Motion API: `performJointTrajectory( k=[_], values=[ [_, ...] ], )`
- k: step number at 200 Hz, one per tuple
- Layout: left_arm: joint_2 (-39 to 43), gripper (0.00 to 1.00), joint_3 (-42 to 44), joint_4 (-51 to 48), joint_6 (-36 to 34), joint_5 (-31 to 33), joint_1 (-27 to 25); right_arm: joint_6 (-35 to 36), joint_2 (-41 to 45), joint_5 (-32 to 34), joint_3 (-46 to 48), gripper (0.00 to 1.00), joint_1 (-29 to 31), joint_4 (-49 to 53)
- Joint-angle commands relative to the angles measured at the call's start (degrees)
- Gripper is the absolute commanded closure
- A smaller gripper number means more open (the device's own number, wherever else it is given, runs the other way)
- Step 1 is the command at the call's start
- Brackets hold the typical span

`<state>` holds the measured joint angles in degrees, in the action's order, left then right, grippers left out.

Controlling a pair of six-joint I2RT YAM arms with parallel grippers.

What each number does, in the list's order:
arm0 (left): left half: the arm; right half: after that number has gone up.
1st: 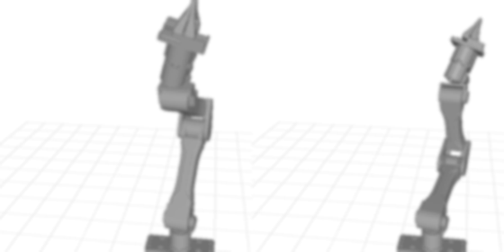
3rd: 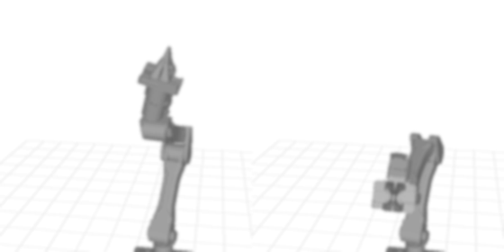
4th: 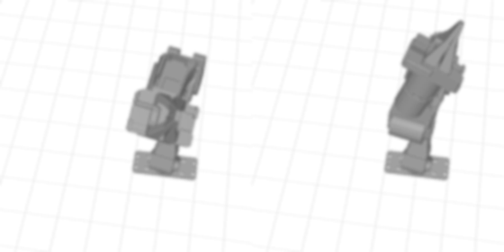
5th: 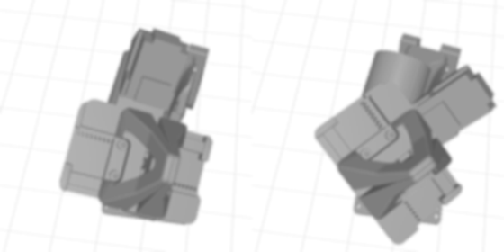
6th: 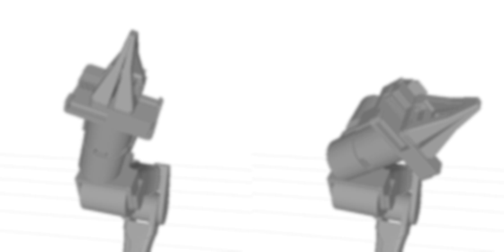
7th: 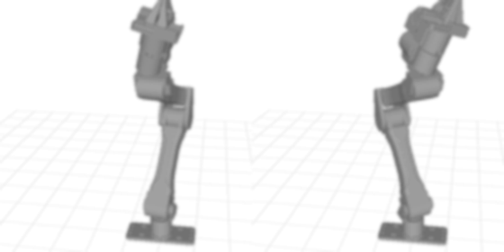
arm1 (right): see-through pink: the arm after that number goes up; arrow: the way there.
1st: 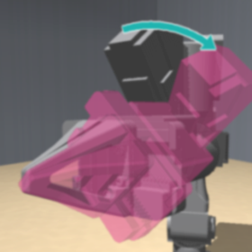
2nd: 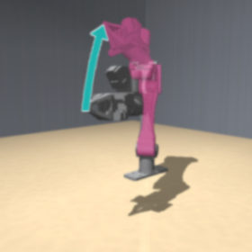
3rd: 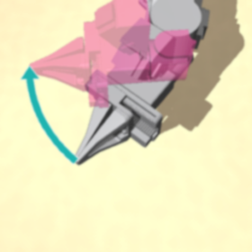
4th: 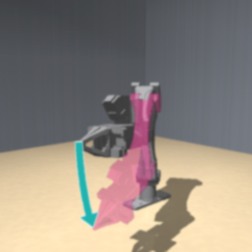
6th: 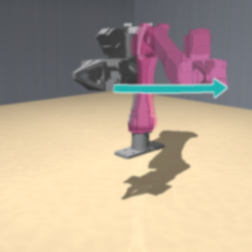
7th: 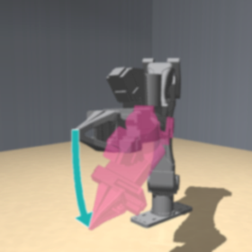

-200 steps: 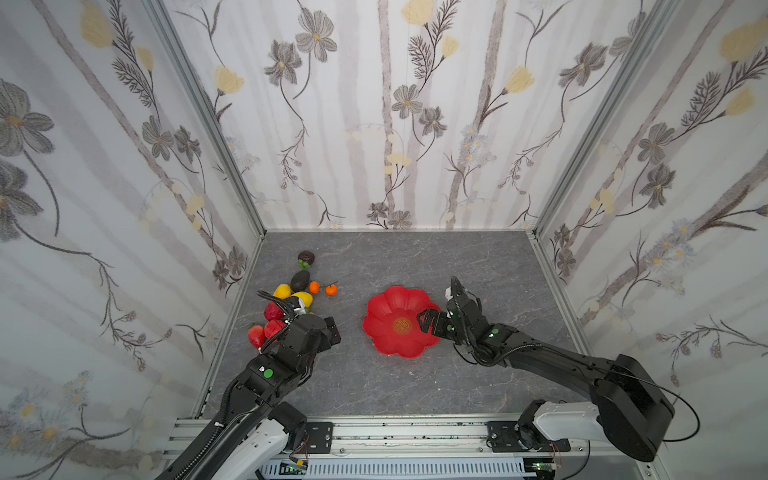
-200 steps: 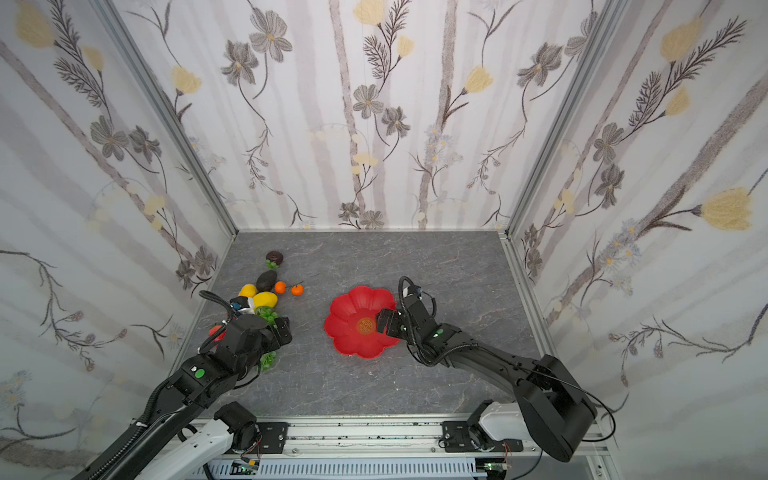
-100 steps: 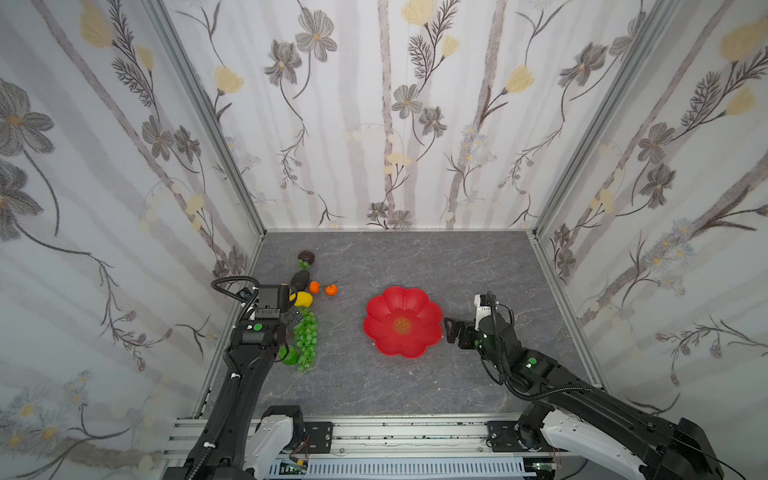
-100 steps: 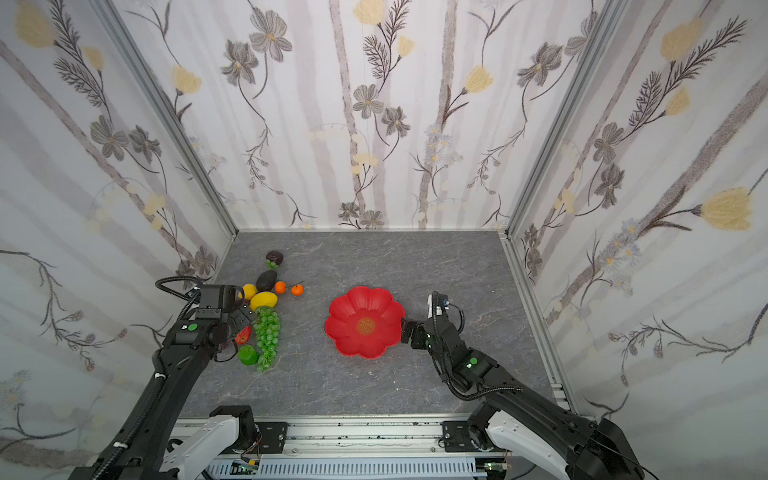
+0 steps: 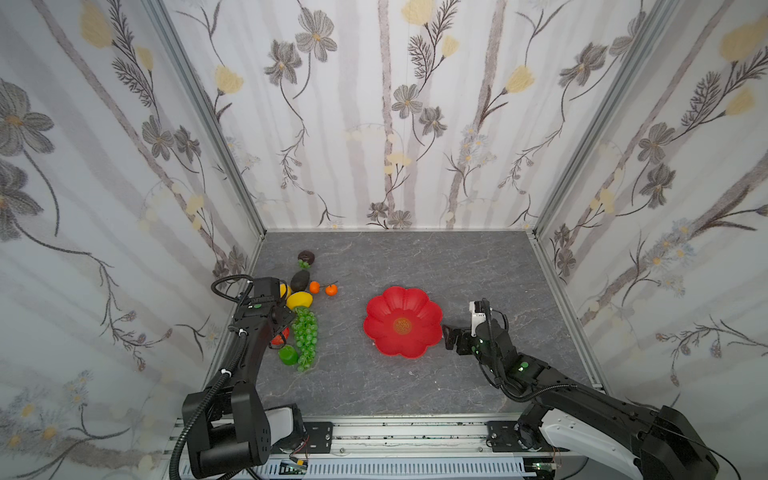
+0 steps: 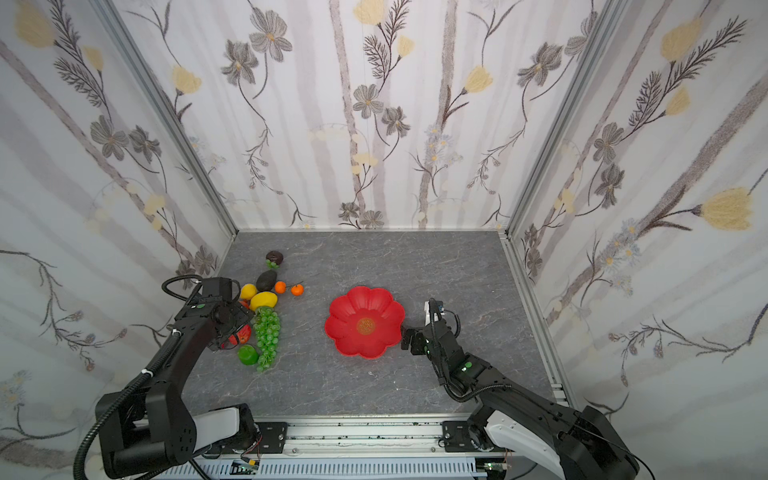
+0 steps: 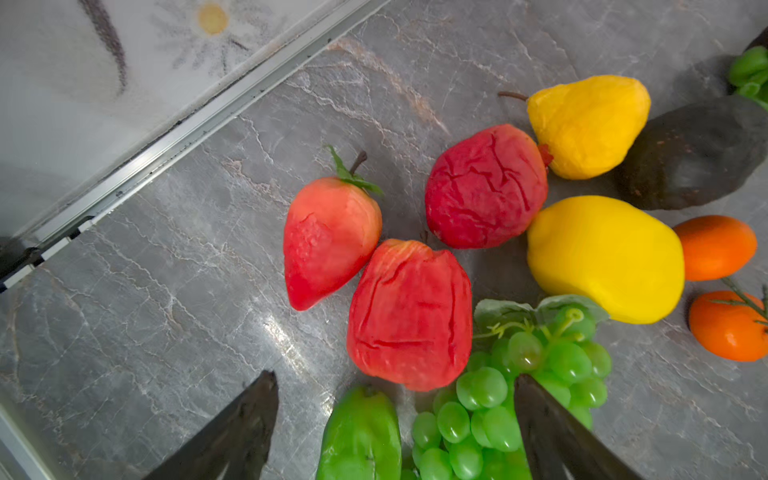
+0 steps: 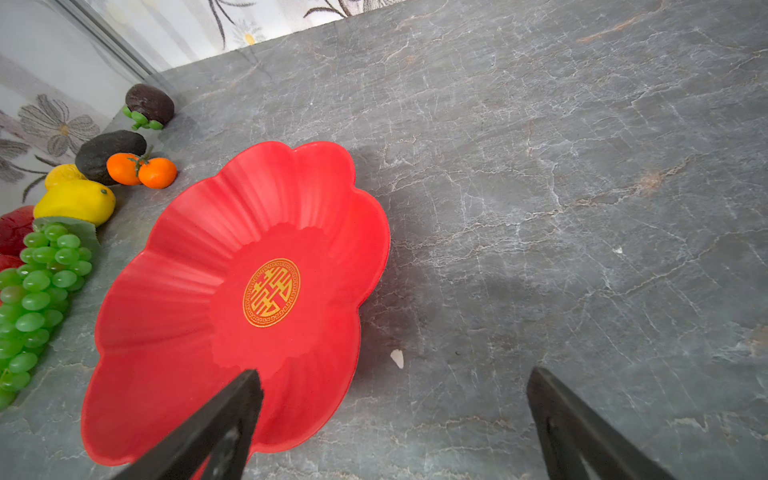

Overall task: Place and organize the fake fruits in the fruit bowl
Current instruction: 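Release the bowl with right gripper while left gripper lowers over fruit, then close the left gripper on the red apple in the fruit pile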

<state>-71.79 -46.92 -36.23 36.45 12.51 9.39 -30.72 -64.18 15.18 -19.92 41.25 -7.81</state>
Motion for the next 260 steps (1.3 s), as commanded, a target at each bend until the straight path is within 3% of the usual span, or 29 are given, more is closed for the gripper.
performJointTrajectory(
  k=[1,28,192,260],
  values=[
    [-1.9,0.14,-0.3,2.1,-0.6,-0.6,0.6,2.5,-1.4,-1.2,0.2,0.00,-0.5,-5.1],
    [-4.6,0.24,-1.7,1.7,-1.5,-1.3,0.7,2.8,-3.5,-3.8,0.6,0.00,-1.2,-7.3],
    [-15.2,0.24,-2.7,4.0,-1.4,-3.7,0.7,1.7,-6.3,-8.7,0.8,0.00,-4.2,-9.6],
    [-9.6,0.26,-0.1,4.8,-0.4,-5.0,0.7,1.2,-6.2,-8.9,1.0,0.00,-4.6,-9.4]
  ],
)
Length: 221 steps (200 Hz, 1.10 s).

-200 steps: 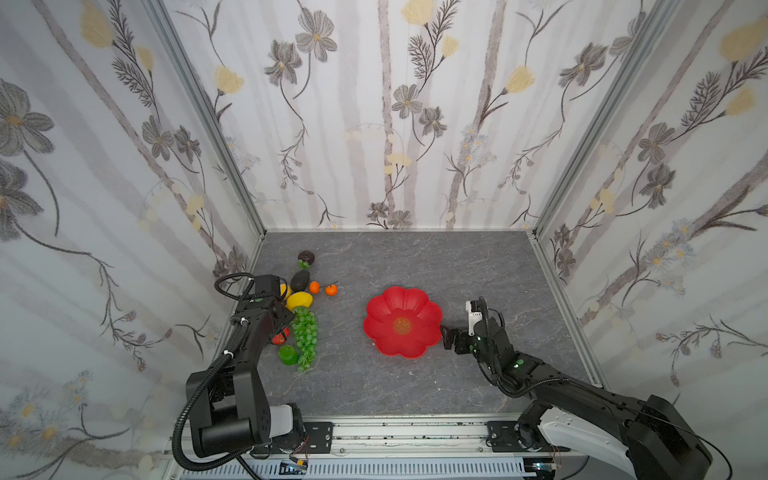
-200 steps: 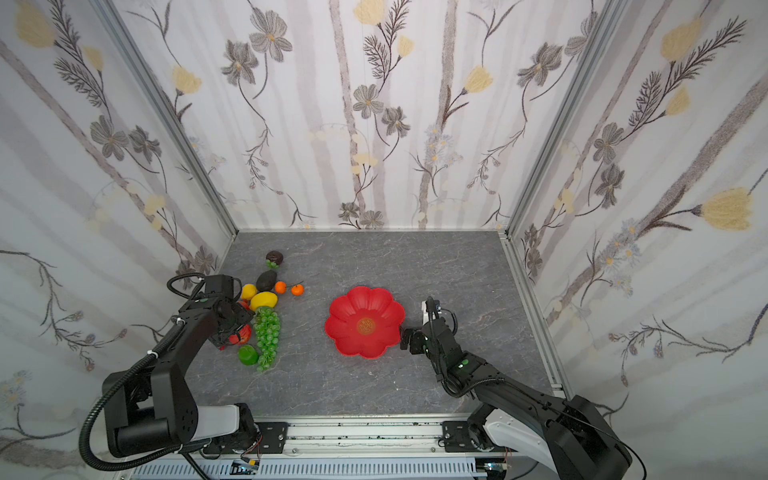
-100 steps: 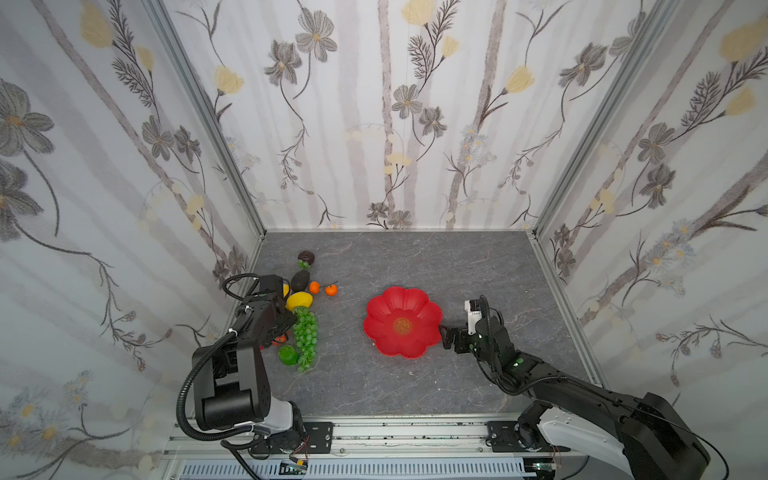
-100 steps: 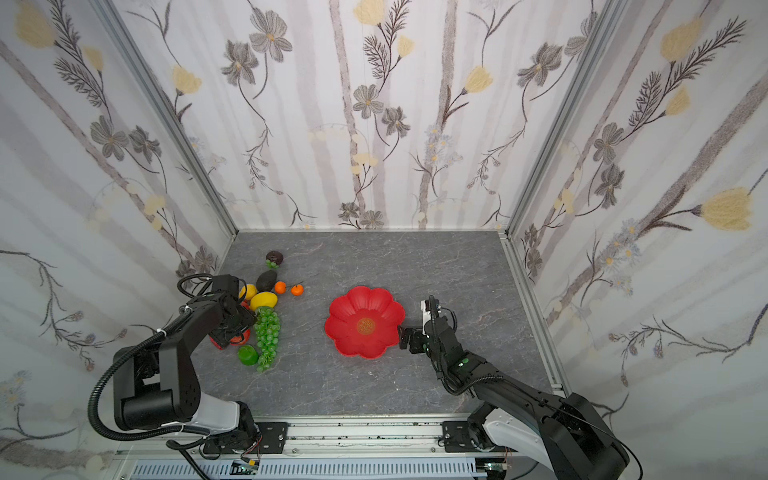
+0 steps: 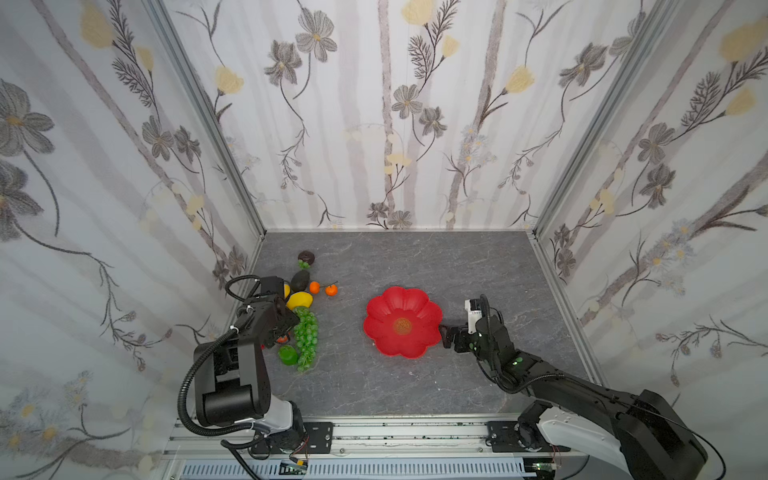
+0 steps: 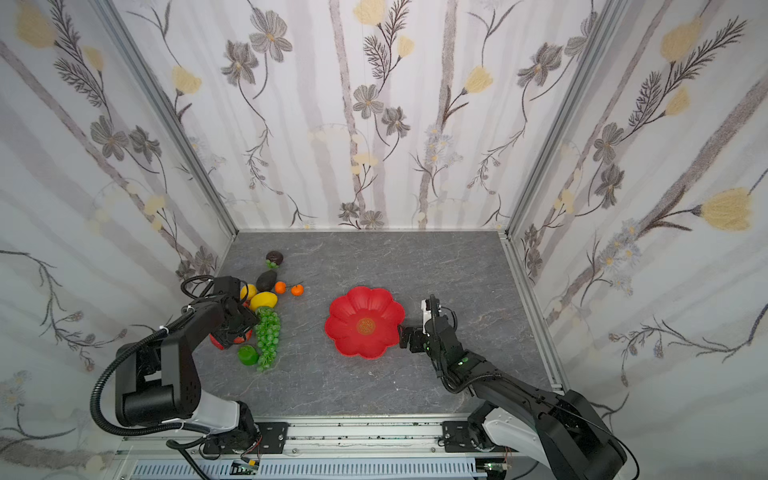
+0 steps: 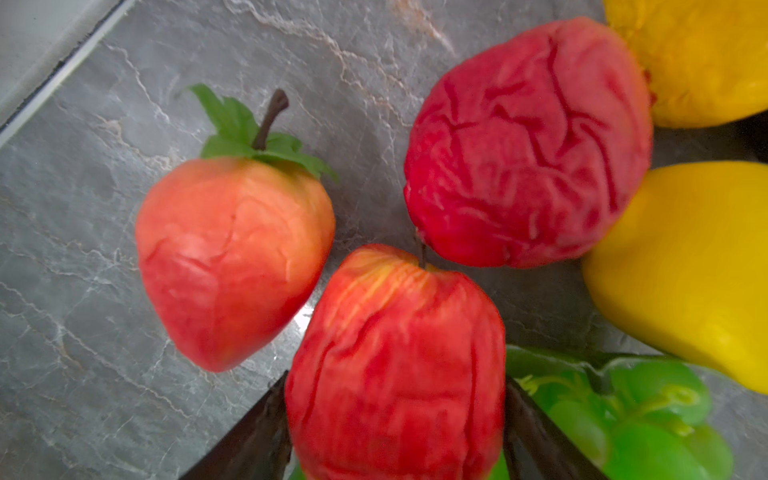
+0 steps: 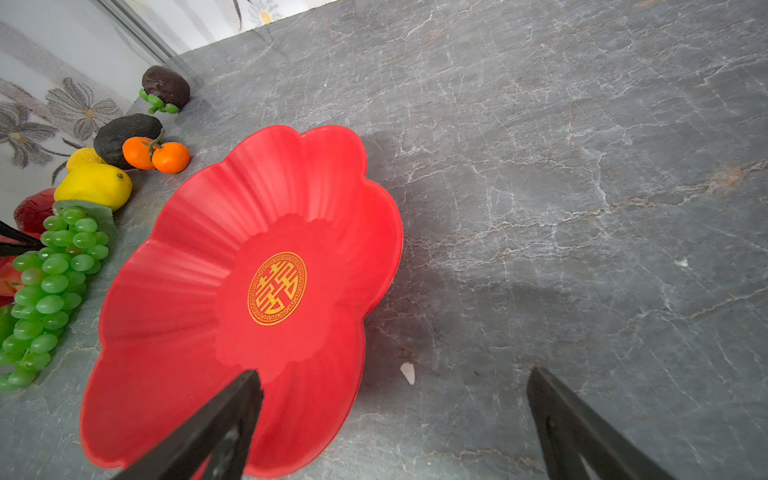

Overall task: Place and organize the fake fruits in the fruit bowl
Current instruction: 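Close the left gripper on the red apple in the fruit pile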

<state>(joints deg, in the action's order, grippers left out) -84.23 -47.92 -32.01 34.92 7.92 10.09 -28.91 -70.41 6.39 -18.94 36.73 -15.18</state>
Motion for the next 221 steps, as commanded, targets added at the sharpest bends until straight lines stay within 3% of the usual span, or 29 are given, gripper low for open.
performJointTrajectory(
  k=[1,52,140,221],
  values=[
    [3.0,0.26,0.9,0.6,1.1,-0.4,0.0,-0.7,0.0,-0.1,0.0,0.00,0.0,-2.0],
    [14.2,0.28,3.0,-1.2,0.6,-1.4,0.1,-2.0,1.8,-0.2,0.1,0.00,-0.2,-0.9],
    [1.6,0.19,-1.1,-0.4,-0.6,0.4,0.3,-2.5,1.4,-0.2,1.5,0.00,-0.2,-1.9],
    [-1.9,0.40,-0.6,1.5,-0.6,-1.4,1.1,-1.9,0.1,-1.3,1.0,0.00,-0.9,-2.2]
  ],
)
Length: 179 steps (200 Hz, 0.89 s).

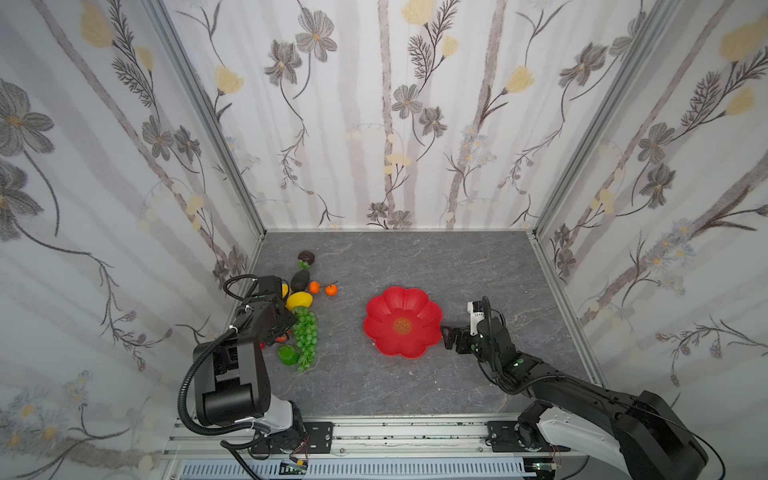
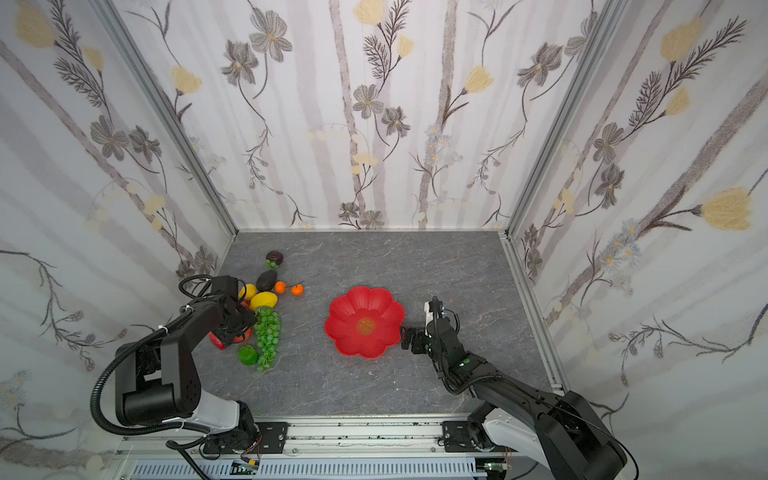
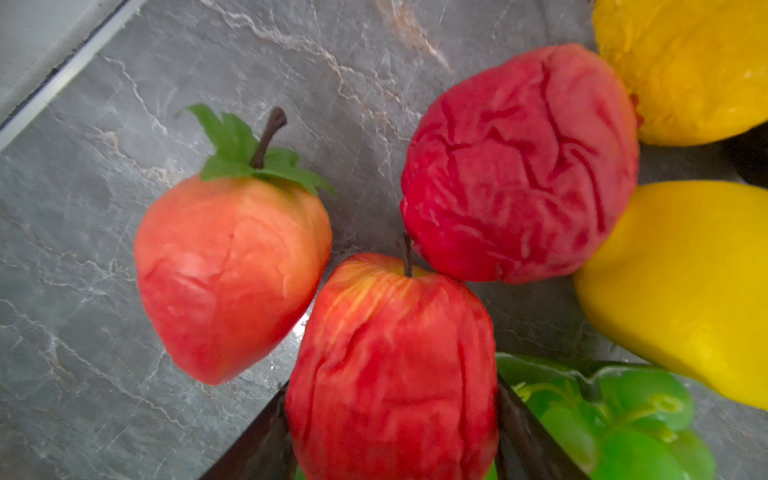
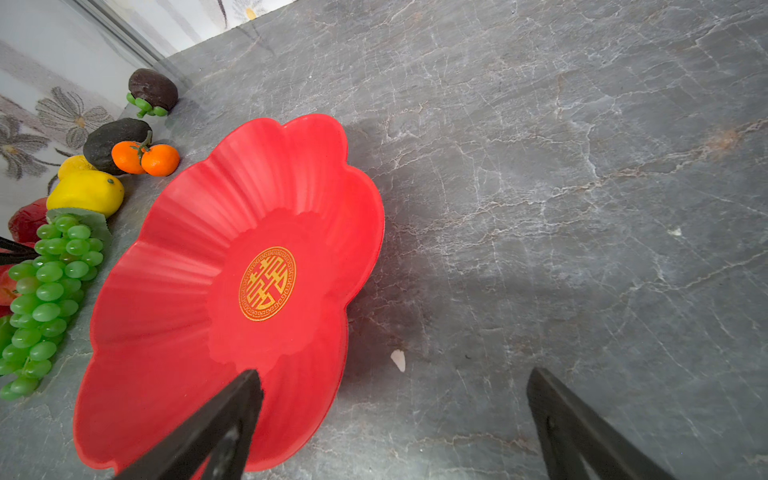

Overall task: Place and organize the fake fruits in the fruit bowl
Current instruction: 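Close the left gripper on the red apple in the fruit pile, then carry the red apple toward the bowl with left gripper while right gripper approaches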

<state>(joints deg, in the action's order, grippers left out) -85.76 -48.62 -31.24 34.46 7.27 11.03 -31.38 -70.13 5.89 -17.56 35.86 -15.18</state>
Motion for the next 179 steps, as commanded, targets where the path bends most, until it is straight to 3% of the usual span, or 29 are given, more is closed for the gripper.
performJointTrajectory(
  k=[1,64,95,133,179],
  values=[
    [-0.3,0.40,0.1,0.8,-0.1,-0.7,0.2,0.5,-0.2,-0.9,-0.4,0.00,-0.1,-2.2],
    [9.1,0.48,3.8,1.7,2.0,-3.2,-0.1,0.0,0.3,-0.8,-0.2,0.00,-0.2,-2.3],
    [18.2,0.49,3.3,-0.3,1.8,-3.5,-3.5,-0.6,0.8,-1.4,-1.1,0.00,-0.2,-1.2],
    [25.8,0.50,-1.6,1.2,-2.2,-4.2,-16.5,-2.1,3.3,-3.3,-3.9,0.00,-0.2,2.6],
    [22.3,0.51,-7.0,10.5,-13.7,-10.1,-36.2,-4.3,8.6,-7.9,-7.2,0.00,-0.2,6.1]
  ],
)
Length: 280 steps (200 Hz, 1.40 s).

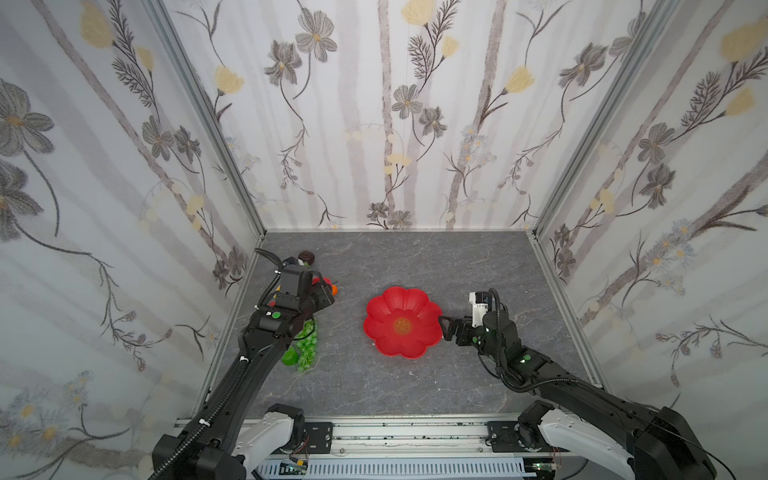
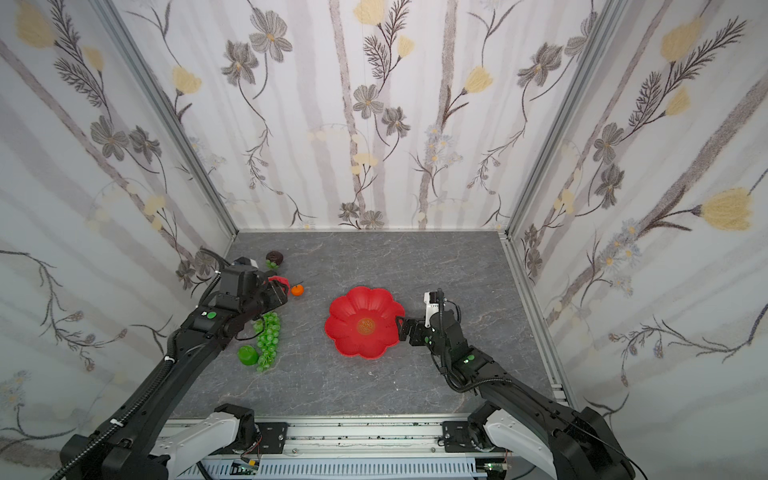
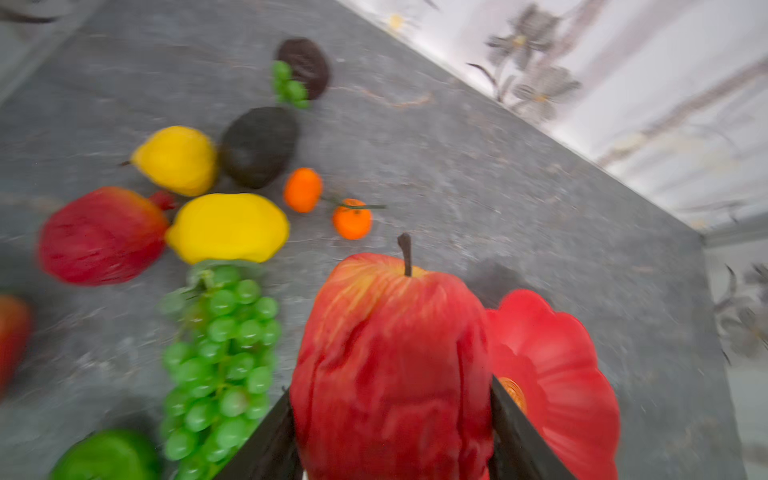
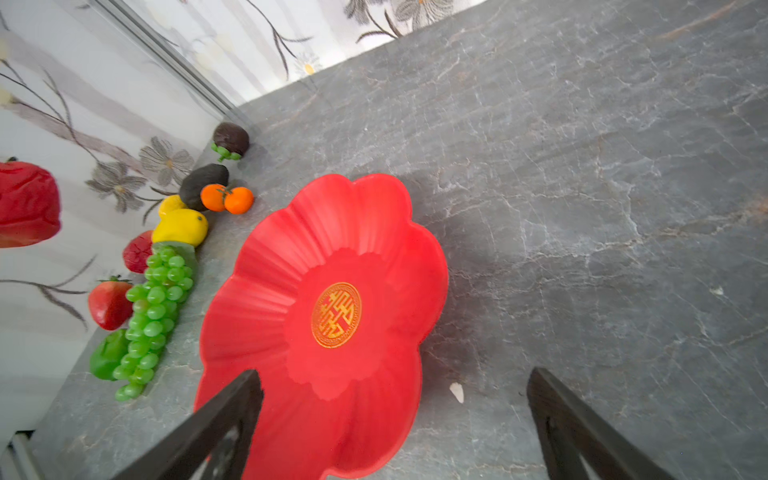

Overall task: Place and organize the fake fruits in the fruit bowl
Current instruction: 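Carry the red apple toward the bowl with left gripper while right gripper approaches, then grasp the red apple with the right gripper from the left gripper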

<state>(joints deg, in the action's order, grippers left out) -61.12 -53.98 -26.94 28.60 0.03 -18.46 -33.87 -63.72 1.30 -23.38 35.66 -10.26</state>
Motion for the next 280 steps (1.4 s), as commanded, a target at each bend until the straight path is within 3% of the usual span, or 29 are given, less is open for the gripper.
performJointTrajectory(
  k=[1,24,41,85,123,190,280],
  values=[
    [-2.5,0.51,-1.7,6.5,-8.1,-2.7,-7.1,-1.9,2.3,-3.4,-1.5,0.00,0.0,1.2],
    [-7.1,0.52,-1.8,12.4,-14.1,0.5,-16.3,-2.7,5.3,-6.5,-2.2,0.00,0.0,1.5],
    [-10.8,0.52,-1.7,18.1,-16.8,-0.7,-21.3,-3.2,6.9,-8.5,-3.0,0.00,0.0,2.4],
    [-19.7,0.52,-0.8,30.7,-24.7,-5.4,-30.0,-5.3,9.9,-11.7,-3.9,0.00,-0.1,4.8],
    [-25.5,0.51,-0.6,35.6,-30.5,-6.9,-34.8,-9.1,9.4,-15.9,-3.8,0.00,-0.1,3.3],
    [-25.7,0.51,7.4,47.4,-31.9,-10.0,-35.9,-13.3,5.0,-11.0,-4.3,0.02,-0.1,7.4],
    [-24.6,0.51,14.0,57.6,-31.6,-11.2,-36.0,-18.8,-2.3,-18.8,-4.0,0.15,0.8,-1.3]
  ],
)
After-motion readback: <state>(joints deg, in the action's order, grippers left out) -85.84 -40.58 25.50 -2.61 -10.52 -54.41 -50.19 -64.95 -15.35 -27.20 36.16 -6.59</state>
